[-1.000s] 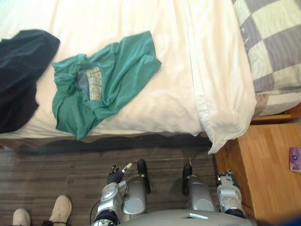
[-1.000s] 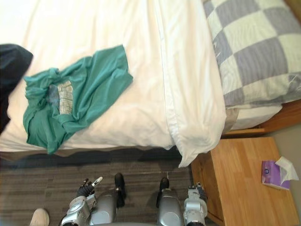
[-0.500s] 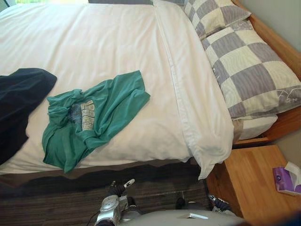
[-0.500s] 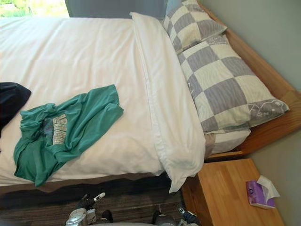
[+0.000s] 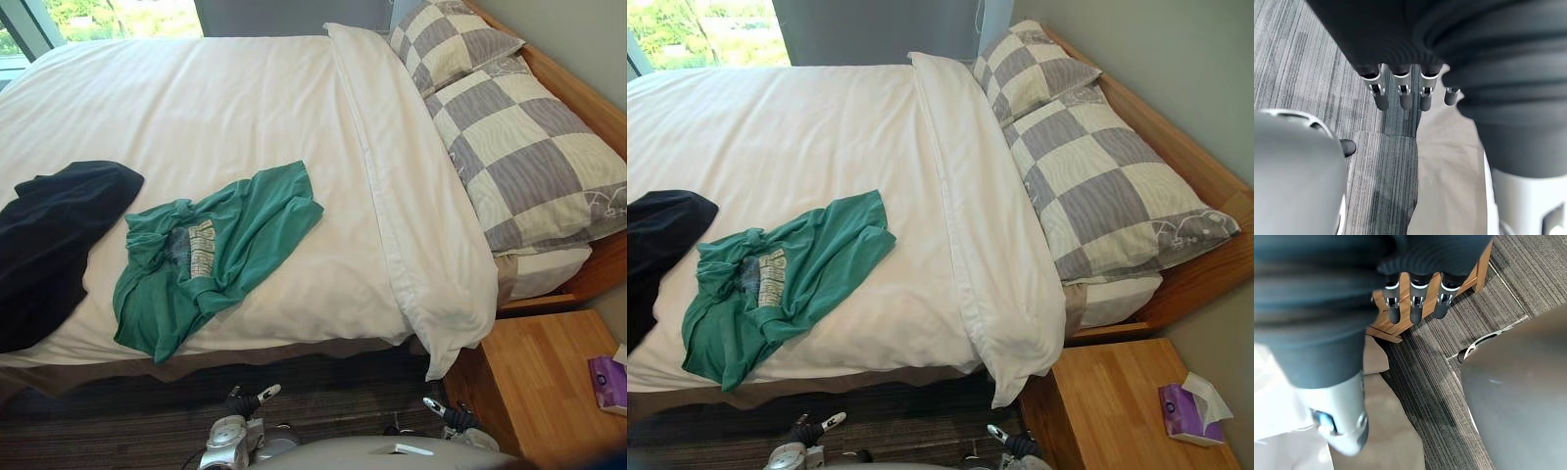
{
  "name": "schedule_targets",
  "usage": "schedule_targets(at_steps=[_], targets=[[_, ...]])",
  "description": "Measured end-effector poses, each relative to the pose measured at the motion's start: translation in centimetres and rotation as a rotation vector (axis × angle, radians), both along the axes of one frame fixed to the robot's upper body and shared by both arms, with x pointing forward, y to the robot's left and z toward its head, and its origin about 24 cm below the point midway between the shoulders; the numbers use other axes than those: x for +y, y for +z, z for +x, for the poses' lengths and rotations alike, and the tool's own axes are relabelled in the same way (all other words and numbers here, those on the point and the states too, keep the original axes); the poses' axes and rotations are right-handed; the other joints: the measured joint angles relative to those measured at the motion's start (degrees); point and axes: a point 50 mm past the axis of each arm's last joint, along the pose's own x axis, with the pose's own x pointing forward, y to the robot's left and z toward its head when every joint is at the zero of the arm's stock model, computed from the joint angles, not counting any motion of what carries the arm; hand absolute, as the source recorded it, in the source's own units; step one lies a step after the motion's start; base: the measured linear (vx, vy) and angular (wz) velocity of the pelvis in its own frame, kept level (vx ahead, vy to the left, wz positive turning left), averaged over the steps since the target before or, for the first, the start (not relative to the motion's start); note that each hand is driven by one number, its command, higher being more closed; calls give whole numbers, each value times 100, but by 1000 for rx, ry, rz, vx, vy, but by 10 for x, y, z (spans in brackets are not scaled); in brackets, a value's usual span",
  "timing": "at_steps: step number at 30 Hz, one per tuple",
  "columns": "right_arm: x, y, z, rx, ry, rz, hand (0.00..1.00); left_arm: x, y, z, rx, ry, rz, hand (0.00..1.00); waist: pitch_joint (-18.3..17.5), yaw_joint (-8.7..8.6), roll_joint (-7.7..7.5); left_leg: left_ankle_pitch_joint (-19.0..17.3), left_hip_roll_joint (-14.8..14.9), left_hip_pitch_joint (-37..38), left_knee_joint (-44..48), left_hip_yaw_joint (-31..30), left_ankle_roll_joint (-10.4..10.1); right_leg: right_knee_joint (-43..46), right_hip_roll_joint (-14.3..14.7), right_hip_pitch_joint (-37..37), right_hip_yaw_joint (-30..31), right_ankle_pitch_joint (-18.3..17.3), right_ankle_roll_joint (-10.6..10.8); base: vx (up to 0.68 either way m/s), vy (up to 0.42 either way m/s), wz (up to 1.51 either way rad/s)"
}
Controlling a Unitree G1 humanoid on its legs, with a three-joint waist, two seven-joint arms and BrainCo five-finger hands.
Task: Tidy the bed and pick cloth on bed and put in laundry
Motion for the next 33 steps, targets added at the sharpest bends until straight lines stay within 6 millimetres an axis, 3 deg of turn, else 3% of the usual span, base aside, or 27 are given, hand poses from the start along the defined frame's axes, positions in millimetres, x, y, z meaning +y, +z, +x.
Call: schedule_targets(at_steps=[2, 3, 6, 7, 8, 9, 10, 11, 12, 13, 14, 15, 16, 17, 19, 21, 23, 26, 29, 31, 32, 33], targets=[[-9, 1, -1, 5, -2, -27, 0, 7, 1, -2, -2, 46, 12, 0, 45, -131, 17, -309, 395, -354, 974, 29, 102, 300, -289, -171, 36, -172, 58, -63, 110, 10], [-19, 1, -8, 24, -6, -54, 0, 8, 1, -2, 2, 50, 25, 0, 60, -179, 57, -325, 733, -516, 1302, -73, 92, 491, -501, -271, 93, -258, 204, -15, 242, 6], [-28, -1, -25, 84, -11, -76, 0, 8, 1, -5, 2, 62, 44, 0, 46, -184, 215, -195, 1266, -625, 1270, -823, -5, 837, -826, -495, 250, -397, 611, 60, 425, 5], [-28, -2, -31, 104, -20, -78, 0, 6, 0, -6, 7, 63, 44, 0, -18, -186, 324, 11, 1343, -596, 945, -1158, -103, 805, -901, -542, 284, -343, 821, 126, 553, 1], [-31, -2, -33, 110, -12, -87, 0, 2, -1, -9, 19, 54, 35, 0, -79, -219, 427, 24, 1330, -538, 629, -1275, -495, 690, -976, -550, 276, -251, 1017, 247, 810, 16], [-15, -8, -36, 146, -9, -42, 0, 14, 3, -4, 12, 0, 82, 0, -128, -284, 114, -115, 827, -548, 677, -1135, -1024, 182, -1375, -313, 331, 330, 1081, 267, 747, 9], [-11, -9, -39, 163, 29, -36, 0, 23, 6, 0, 15, -68, 133, 0, -187, -256, 2, -204, 750, -612, 749, -1124, -1029, -179, -1384, -271, 252, 1210, 1043, 223, 600, 7], [-6, -9, -37, 160, 43, -29, 0, 25, 7, 2, 14, -80, 142, 0, -190, -243, -22, -205, 731, -620, 757, -1105, -1028, -255, -1390, -274, 250, 1535, 1048, 133, 470, -9], [-4, -9, -31, 149, 74, -35, 0, 23, 7, 5, 9, -111, 145, 0, -190, -234, -14, -191, 717, -595, 692, -1026, -1008, -208, -1393, -408, 216, 2126, 923, 96, 459, -24], [-9, -7, -27, 151, 135, -65, 0, 18, 6, 5, 11, -143, 141, 0, -175, -157, 35, -115, 727, -454, 492, -819, -890, 36, -1384, -734, -75, 2494, 377, 79, 368, -41], [-11, -6, -23, 145, 178, -84, 0, 15, 6, 5, 14, -159, 140, 0, -169, -100, 69, -84, 748, -387, 398, -710, -843, 228, -1359, -888, -346, 2380, 157, 67, 226, -53], [-12, -4, -18, 133, 238, -105, 0, 14, 6, 8, 7, -164, 139, 0, -153, -101, 109, -38, 794, -319, 275, -608, -771, 529, -1162, -995, -679, 1881, 160, 108, 145, -21], [-11, -3, -12, 119, 306, -129, 0, 14, 6, 8, 9, -164, 138, 0, -137, -143, 162, 2, 832, -270, 109, -615, -709, 812, -681, -1005, -1011, 1139, 302, 150, 156, -10], [-13, -1, -6, 105, 356, -152, 0, 11, 7, 13, -4, -166, 132, 0, -134, -81, 214, 32, 824, -200, -29, -592, -663, 901, -347, -981, -1288, 515, 208, 111, 69, 4], [-14, 2, 3, 75, 384, -174, 0, 8, 7, 17, -12, -169, 124, 0, -119, -104, 282, 63, 799, -210, -63, -617, -613, 804, -41, -863, -1253, -3, 182, 39, -31, 6], [-15, 5, 10, 56, 409, -189, 0, 3, 7, 21, -19, -176, 116, 0, -103, -114, 284, 176, 794, -191, -96, -621, -437, 605, 42, -674, -1186, -146, 250, 11, -98, 18], [-17, 6, 12, 42, 418, -203, 0, -9, 6, 23, -20, -222, 99, 0, -7, -119, 275, 449, 742, -9, -347, -596, -6, 328, 135, -370, -1193, -159, 175, 3, -140, 26], [-17, 7, 18, 29, 447, -214, 0, -32, 3, 23, -28, -267, 46, 0, -3, -89, 282, 443, 417, 149, -800, -671, -13, 145, 180, -296, -1196, -79, 48, -4, -52, 3], [-12, 8, 23, 13, 470, -204, 0, -31, 4, 25, -40, -283, 53, 0, 12, -31, 262, 474, 414, 314, -941, -755, -33, 92, 237, -238, -1077, -56, 57, 6, -5, -12], [-10, 9, 26, 4, 466, -200, 0, -30, 6, 28, -57, -293, 62, 0, 134, 6, 253, 263, 397, 162, -280, -790, -260, 99, 151, -100, -949, -54, 69, -27, 87, -7], [-16, 10, 27, 4, 460, -213, 0, -29, 8, 34, -75, -301, 68, 0, 217, -14, 332, 160, 383, -68, 257, -776, -347, 127, 44, -73, -954, -31, 113, -51, 161, 9], [-18, 10, 28, 3, 453, -213, 0, -28, 13, 42, -106, -308, 70, 0, 255, -37, 292, 160, 320, -251, 610, -629, -311, 177, -108, -82, -951, -15, 148, -65, 179, 16]])
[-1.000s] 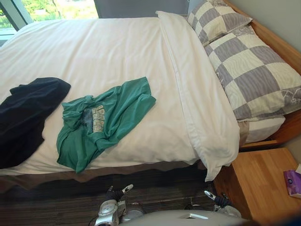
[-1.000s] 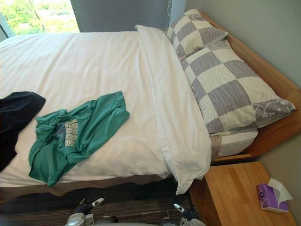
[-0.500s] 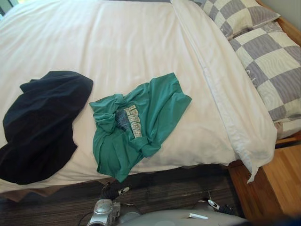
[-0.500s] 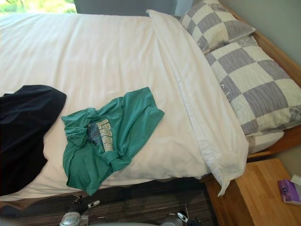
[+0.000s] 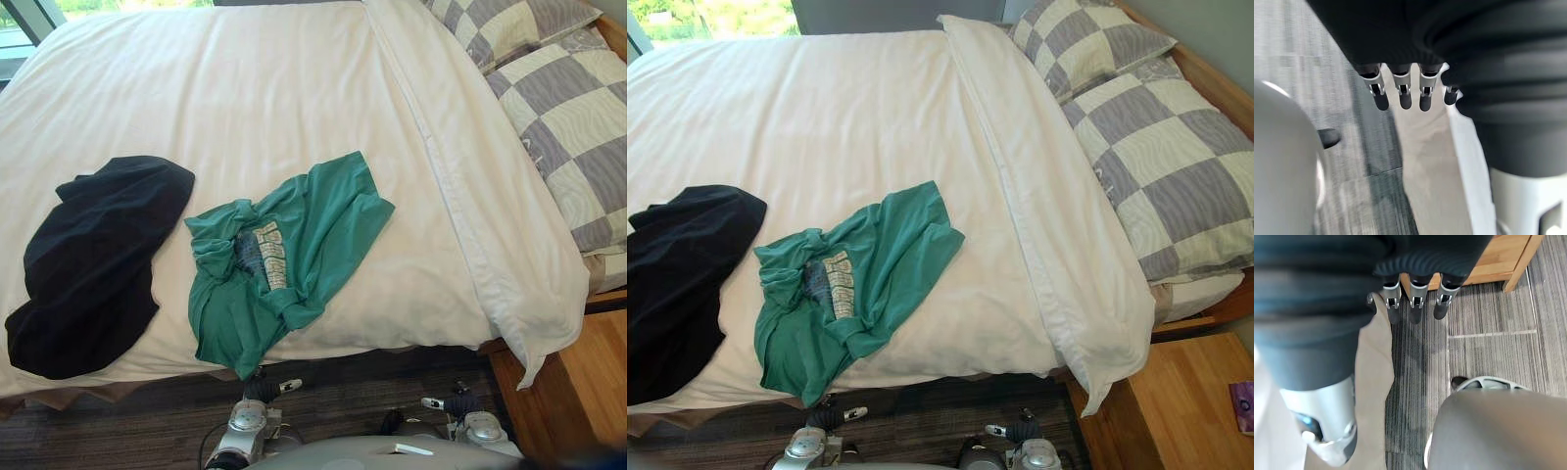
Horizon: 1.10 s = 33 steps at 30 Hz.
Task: Tidy the bed and pick cloth on bed and put in laundry
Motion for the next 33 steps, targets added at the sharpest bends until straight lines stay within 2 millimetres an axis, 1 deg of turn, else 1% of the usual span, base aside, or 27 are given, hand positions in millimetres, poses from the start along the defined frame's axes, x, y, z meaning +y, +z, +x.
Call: schedule_targets(at_steps=[3, 4, 5, 6, 7, 8, 9, 10, 11, 12, 13, 14, 15, 16, 17, 18, 19, 20, 21, 22, 23, 24, 26, 27, 29, 31, 33], targets=[[-6, 0, -2, -3, -64, 15, 0, 3, 14, 10, -95, 11, -52, 0, 34, 3, 72, 66, -133, -62, -24, 184, 101, -17, -216, -27, 6, 36, 84, -65, 176, 21], [-8, 0, -3, 2, -92, 16, 0, 4, 20, 13, -140, 7, -51, 0, 10, -10, 80, 62, -198, -64, -191, 167, 90, -46, -387, -95, -1, 87, 153, -65, 210, 15], [-8, 0, -3, 5, -116, 22, 0, 4, 24, 14, -164, 4, -58, 0, 49, -11, 88, -61, -169, -126, -125, 201, -45, -58, -474, -127, -12, 104, 208, -93, 230, 11], [-12, 1, -3, 7, -154, 23, 0, 0, 24, 11, -168, 6, -76, 0, 12, -45, 203, -211, 159, -214, 119, 143, 101, 17, -558, -178, 30, 105, 209, -60, 129, 1], [-13, 1, -3, 4, -154, 21, 0, -1, 24, 8, -165, 11, -81, 0, 7, -61, 206, -238, 284, -260, 215, 89, 138, 48, -632, -205, 59, 122, 242, -61, 244, -6], [-14, 1, -4, 2, -161, 19, 0, -5, 24, 6, -166, 18, -93, 0, 12, -70, 196, -230, 521, -347, 311, -132, 139, 55, -794, -228, 138, 188, 376, -26, 266, -9], [-15, 1, -4, 3, -166, 19, 0, -7, 24, 5, -171, 20, -99, 0, 11, -65, 197, -214, 638, -409, 350, -290, 143, 60, -872, -253, 183, 215, 459, -26, 420, -13], [-17, 1, -7, 9, -180, 19, 0, -10, 26, 4, -182, 23, -108, 0, -2, -72, 220, -151, 873, -526, 343, -696, 197, 74, -1034, -314, 326, 287, 712, -14, 361, -11], [-19, 1, -10, 13, -184, 16, 0, -10, 25, 4, -181, 24, -110, 0, -19, -83, 246, -113, 941, -567, 344, -867, 216, 73, -1099, -313, 355, 322, 812, -13, 527, -15], [-24, 0, -17, 29, -188, 1, 0, -14, 24, 0, -172, 29, -122, 0, -89, -84, 343, 112, 1002, -573, 274, -1087, 173, 26, -1159, -298, 422, 387, 902, -7, 469, -13], [-27, 0, -19, 35, -191, -6, 0, -17, 22, -4, -161, 33, -130, 0, -165, -51, 413, -85, 1000, -540, 216, -1088, -224, -59, -1192, -289, 487, 434, 906, 43, 775, 1], [-20, -4, -25, 61, -211, 17, 0, -15, 18, -12, -129, 31, -123, 0, -315, -117, 292, -487, 729, -518, 162, -1032, -751, -361, -1409, -181, 717, 562, 999, 66, 639, 20], [-8, -8, -29, 77, -237, 58, 0, -5, 17, -10, -122, 25, -90, 0, -324, -188, 19, -459, 434, -612, 318, -999, -696, -436, -1464, -142, 931, 742, 939, 81, 640, 29], [2, -10, -30, 86, -243, 85, 0, 0, 18, -10, -121, 20, -72, 0, -390, -209, -110, -577, 372, -691, 395, -953, -676, -422, -1488, -246, 949, 1294, 868, 10, 401, -12], [4, -10, -29, 84, -240, 87, 0, 0, 17, -12, -112, 7, -67, 0, -420, -94, -139, -624, 363, -640, 319, -721, -581, -313, -1498, -528, 1035, 1877, 414, -31, 387, -44], [3, -9, -24, 69, -231, 82, 0, -2, 16, -13, -107, -8, -69, 0, -431, -46, -124, -616, 369, -593, 233, -574, -502, -243, -1482, -700, 953, 2141, 17, -45, 390, -95], [3, -6, -15, 51, -197, 67, 0, -5, 15, -17, -97, -19, -73, 0, -420, -5, -85, -511, 373, -333, -41, -265, -353, 26, -1400, -1009, 677, 2174, -453, -8, 267, -81], [4, -4, -8, 31, -171, 64, 0, -4, 15, -18, -90, -23, -71, 0, -410, -39, -67, -444, 368, -237, -177, -193, -303, 218, -1263, -1070, 565, 1940, -337, 18, 269, -80], [13, -1, 4, 3, -98, 61, 0, -2, 14, -20, -83, -27, -67, 0, -404, -100, -14, -283, 363, -59, -470, -66, -230, 637, -830, -1106, 365, 1215, -90, 19, 232, -47], [25, 0, 9, -12, -26, 69, 0, -1, 14, -20, -82, -24, -71, 0, -398, -115, 58, -120, 357, 70, -735, 37, -163, 981, -402, -1117, 314, 498, -84, 4, 180, -32], [29, 1, 12, -19, -2, 74, 0, -2, 15, -17, -88, -26, -74, 0, -391, -123, 106, -57, 348, 113, -825, 32, -140, 1117, -195, -1108, 326, 200, -78, 2, 135, -4], [39, 4, 20, -52, 57, 77, 0, -7, 17, -8, -104, -29, -85, 0, -364, -123, 151, 52, 235, 117, -950, 13, -85, 1076, 202, -976, 393, -397, -37, -16, 36, 19], [48, 7, 28, -81, 87, 84, 0, -13, 18, -5, -106, -24, -104, 0, -269, -132, 277, 127, 198, 150, -983, -76, 12, 833, 413, -795, 673, -488, -8, -39, 17, 29], [52, 9, 32, -95, 98, 90, 0, -22, 18, -2, -113, -27, -129, 0, -214, -197, 326, 257, 129, 212, -1156, -113, 168, 681, 420, -689, 650, -469, -47, -32, -15, 34], [54, 8, 33, -89, 108, 95, 0, -25, 16, -5, -100, -20, -143, 0, -240, -195, 400, 425, 67, 317, -1428, -117, 327, 669, 391, -650, 595, -478, -48, -4, -28, 31], [55, 7, 31, -78, 111, 99, 0, -22, 15, -6, -95, 0, -144, 0, -241, -197, 382, 594, 41, 364, -1615, -118, 312, 613, 394, -618, 553, -458, -48, 37, -32, 15], [55, 6, 30, -71, 112, 102, 0, -19, 13, -10, -82, 37, -157, 0, -244, -167, 379, 626, 33, 421, -1710, -109, 294, 565, 410, -567, 558, -396, -61, 48, 3, 1]])
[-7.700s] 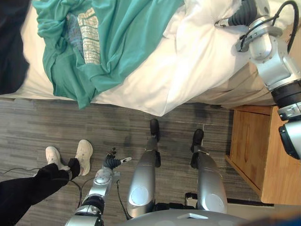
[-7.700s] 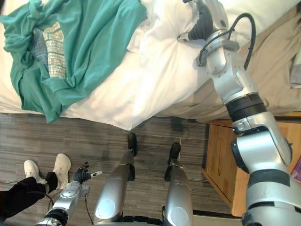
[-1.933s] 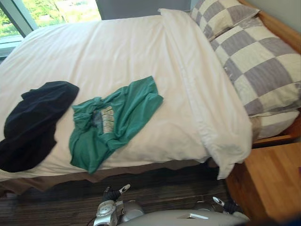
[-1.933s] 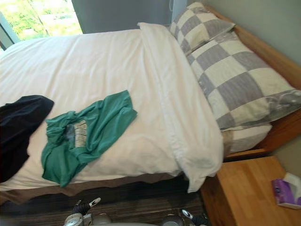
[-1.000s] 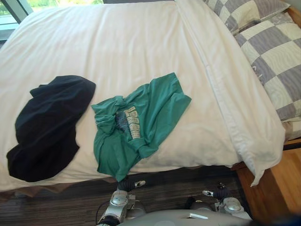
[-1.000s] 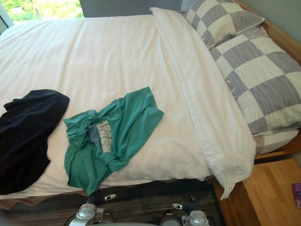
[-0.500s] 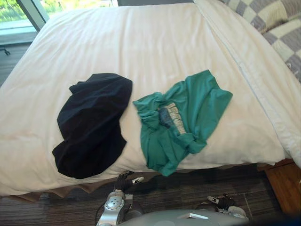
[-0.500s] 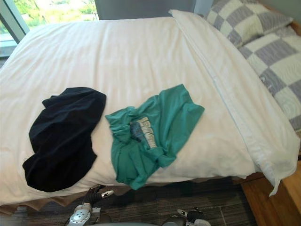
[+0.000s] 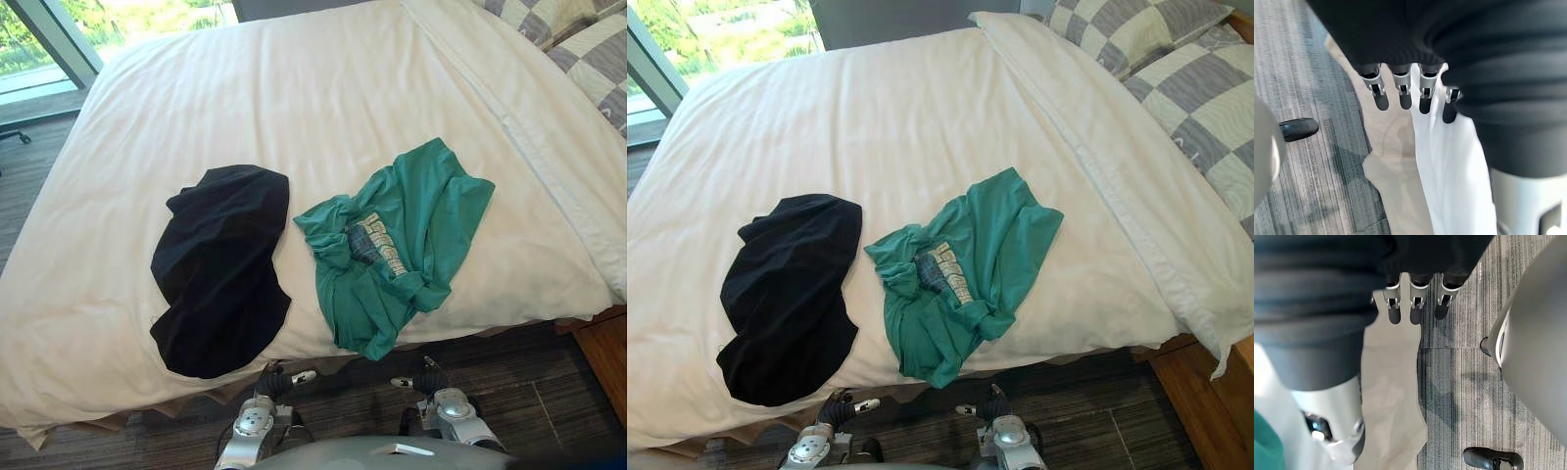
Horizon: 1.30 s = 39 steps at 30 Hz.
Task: Tidy the bed and pick cloth on bed and put in laundry
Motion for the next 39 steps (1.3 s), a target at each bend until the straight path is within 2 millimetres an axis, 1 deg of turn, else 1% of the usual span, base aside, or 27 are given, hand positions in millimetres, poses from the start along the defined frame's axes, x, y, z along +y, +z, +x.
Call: schedule_targets(at_steps=[2, 3, 5, 8, 11, 13, 14, 16, 17, 18, 19, 21, 23, 24, 25, 28, 29, 30, 31, 32, 33, 34, 35, 36, 37, 38, 39], targets=[[-1, -2, -4, 20, -1, -1, 0, 6, -4, -5, 27, 40, -4, 0, -42, 73, -114, 8, -44, 122, -134, 15, 1, -195, 3, 112, 20, 108, 32, 53, 46, -8], [-1, -3, -6, 31, -1, 0, 0, 9, -6, -7, 40, 52, -1, 0, -68, 100, -132, 9, -56, 130, -159, 18, -2, -268, 2, 141, 20, 146, 38, 62, 69, 1], [-2, -5, -9, 52, 4, -6, 0, 16, -12, -18, 91, 90, 8, 0, -119, 113, -250, 17, -142, 123, -164, 10, -12, -610, -57, 319, -5, 322, 113, 58, 93, 12], [-5, -8, -14, 74, 10, -18, 0, 21, -15, -26, 116, 123, 11, 0, -128, 146, -269, 26, -305, 122, -165, -33, -26, -968, -184, 580, -118, 495, 230, 34, 104, 27], [-9, -8, -15, 84, -19, -19, 0, 25, -19, -34, 150, 178, 6, 0, -110, 203, -233, 37, -407, 109, -172, -59, -29, -1096, -273, 715, -249, 552, 293, -18, 80, 28], [-13, -10, -18, 96, -52, -16, 0, 29, -20, -38, 145, 250, -9, 0, -104, 258, -223, 169, -458, 115, -331, -111, -53, -1147, -306, 758, -384, 576, 320, -53, 48, 39], [-14, -9, -18, 95, -67, -16, 0, 29, -22, -42, 156, 289, -23, 0, -88, 266, -213, 251, -471, 93, -410, -220, -53, -1149, -318, 798, -553, 573, 322, -63, 12, 67], [-19, -10, -20, 96, -133, -9, 0, 31, -22, -44, 154, 362, -50, 0, -49, 237, -251, 415, -563, -17, -450, -239, 13, -1085, -424, 828, -803, 511, 313, -82, 28, 72], [-24, -10, -22, 98, -180, -2, 0, 32, -23, -45, 154, 399, -63, 0, -47, 216, -266, 501, -634, -106, -439, -133, 92, -983, -507, 792, -930, 450, 318, -133, 87, 69], [-33, -11, -28, 103, -294, 14, 0, 35, -24, -49, 154, 490, -85, 0, -34, 224, -254, 539, -690, -168, -448, 83, 139, -813, -607, 704, -1035, 353, 344, -129, 94, 58], [-36, -12, -31, 106, -350, 22, 0, 37, -24, -52, 155, 540, -92, 0, -31, 255, -232, 539, -699, -170, -466, 136, 139, -760, -618, 683, -1046, 330, 362, -95, 80, 36], [-46, -14, -44, 111, -550, 65, 0, 46, -29, -70, 198, 693, -111, 0, -34, 252, -210, 536, -713, -140, -523, 157, 138, -730, -629, 707, -1097, 303, 402, -30, 34, 15], [-57, -18, -72, 131, -861, 135, 0, 57, -33, -94, 242, 918, -150, 0, -44, 243, -226, 500, -743, -65, -558, 156, 134, -746, -659, 828, -1171, 305, 406, -18, 30, 14], [-62, -20, -88, 145, -1006, 156, 0, 62, -33, -99, 236, 1017, -169, 0, -62, 249, -226, 463, -749, -38, -562, 184, 130, -750, -669, 876, -1179, 308, 406, 7, 35, -4], [-67, -21, -108, 156, -1169, 174, 0, 70, -32, -110, 221, 1159, -186, 0, -68, 278, -227, 414, -749, 26, -565, 278, 117, -758, -677, 935, -1164, 313, 404, 16, 28, -12], [-77, -21, -151, 172, -1472, 174, 0, 92, -27, -134, 142, 1475, -209, 0, -281, 224, -211, 313, -759, 42, -568, 343, 60, -811, -678, 983, -1148, 341, 415, 55, 12, -11], [-81, -20, -161, 168, -1560, 164, 0, 99, -25, -136, 88, 1593, -224, 0, -327, 219, -207, 312, -754, 81, -568, 380, 60, -819, -676, 1003, -1136, 376, 428, 88, 1, -12], [-83, -19, -163, 160, -1591, 161, 0, 103, -22, -134, 54, 1639, -231, 0, -327, 216, -208, 306, -750, 119, -569, 398, 53, -821, -675, 1032, -1127, 381, 437, 72, -6, -12], [-89, -16, -164, 131, -1611, 141, 0, 112, -15, -126, -41, 1695, -241, 0, -384, 210, -218, 255, -737, 139, -573, 440, 14, -826, -668, 1050, -1112, 382, 440, 74, -7, -9], [-99, -8, -157, 59, -1609, 107, 0, 125, 1, -112, -180, 1705, -224, 0, -447, 242, -227, 202, -726, 131, -573, 466, -8, -878, -660, 1061, -1093, 427, 465, 56, -5, -5], [-105, -3, -150, 6, -1603, 92, 0, 133, 12, -105, -253, 1690, -199, 0, -464, 257, -239, 171, -716, 129, -574, 488, 15, -902, -656, 1070, -1095, 443, 459, 75, 4, 0], [-117, 10, -132, -110, -1570, 55, 0, 152, 43, -86, -434, 1635, -134, 0, -501, 268, -273, 167, -664, 127, -573, 682, 11, -934, -669, 1076, -1101, 471, 457, 66, 5, 3], [-130, 27, -112, -234, -1509, 25, 0, 165, 81, -67, -626, 1552, -65, 0, -532, 281, -309, 178, -635, 129, -572, 812, 14, -942, -681, 1077, -1102, 507, 449, 80, 8, 6], [-135, 37, -101, -301, -1469, 11, 0, 170, 102, -56, -729, 1504, -37, 0, -557, 288, -325, 190, -641, 127, -572, 811, 15, -941, -686, 1078, -1100, 518, 449, 69, 9, 9], [-145, 57, -79, -424, -1394, -11, 0, 173, 138, -43, -878, 1396, 44, 0, -600, 271, -355, 260, -689, 127, -571, 794, 51, -937, -717, 1094, -1099, 528, 455, 58, 22, 12], [-149, 69, -67, -491, -1357, -20, 0, 172, 154, -36, -949, 1344, 64, 0, -614, 269, -358, 265, -719, 127, -570, 775, 59, -937, -744, 1106, -1099, 551, 450, 74, 50, 23], [-156, 96, -44, -633, -1278, -45, 0, 164, 187, -23, -1089, 1246, 90, 0, -625, 276, -340, 265, -753, 126, -569, 748, 64, -938, -777, 1141, -1097, 628, 415, 60, 62, 22]])
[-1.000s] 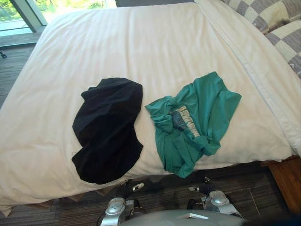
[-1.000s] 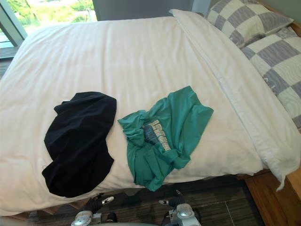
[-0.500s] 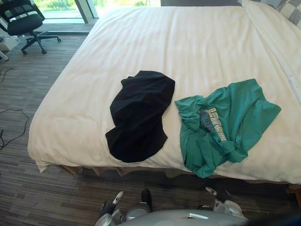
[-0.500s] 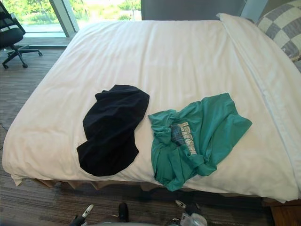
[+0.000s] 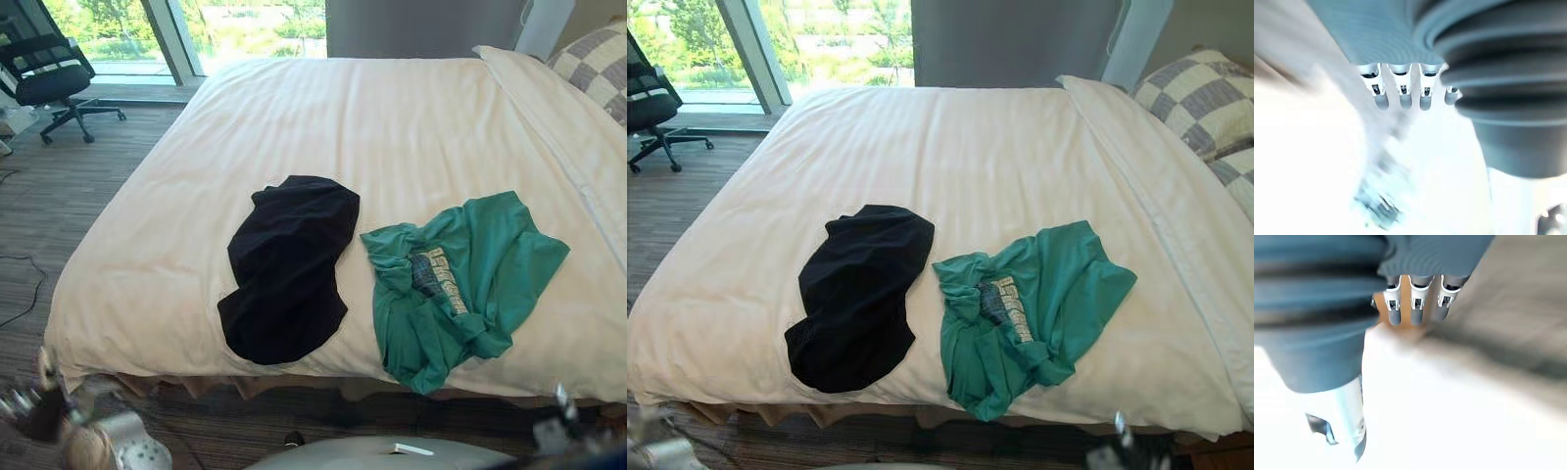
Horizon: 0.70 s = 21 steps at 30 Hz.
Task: Tidy the bed and pick cloth on bed and put in laundry
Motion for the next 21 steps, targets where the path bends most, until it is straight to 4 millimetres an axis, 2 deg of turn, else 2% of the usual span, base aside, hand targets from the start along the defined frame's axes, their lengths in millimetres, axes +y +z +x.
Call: schedule_targets(at_steps=[4, 7, 11, 14, 15, 17, 19, 21], targets=[[-7, 44, 30, -96, 89, -188, 0, -14, 47, 2, -119, -46, 188, 0, -45, 37, -68, -37, -60, -6, 0, -59, 46, 0, -48, 30, 77, 28, -19, 77, 47, 13], [-8, 57, 37, -117, 108, -251, 0, -24, 64, 3, -156, -100, 259, 0, -44, 49, -62, -50, -61, -13, 0, -86, 44, 1, -39, 30, 166, 28, -18, 48, -11, 5], [1, 70, 53, -117, 200, -355, 0, -46, 83, 27, -135, -305, 447, 0, -36, -46, 30, -47, -46, -16, 4, -44, 44, 1, 0, -67, 459, 29, -19, 18, -13, -8], [7, 77, 67, -87, 298, -432, 0, -64, 82, 47, -81, -415, 529, 0, 22, -84, 90, -19, -38, -27, 10, 45, 50, -18, 20, -206, 705, 42, -19, 16, -18, -34], [11, 79, 74, -63, 363, -482, 0, -73, 73, 58, 3, -477, 565, 0, 46, -144, 127, -6, -48, -31, 27, 127, 55, -23, 34, -276, 844, 58, -8, -2, -12, -30], [16, 82, 82, -56, 412, -513, 0, -79, 62, 65, 89, -523, 586, 0, 100, -209, 162, 1, -43, -12, 37, 195, 53, -77, 48, -283, 907, 71, 11, -4, -13, -25], [21, 82, 88, -41, 461, -539, 0, -91, 48, 78, 167, -597, 582, 0, 187, -347, 174, 27, -36, -11, 37, 240, 51, -107, 66, -311, 1016, 74, 13, -28, -29, -22], [29, 80, 94, -33, 518, -548, 0, -99, 38, 87, 230, -656, 592, 0, 260, -368, 187, 36, -14, -7, 33, 367, 43, -118, 91, -400, 1173, 86, 34, -36, -15, -32]])
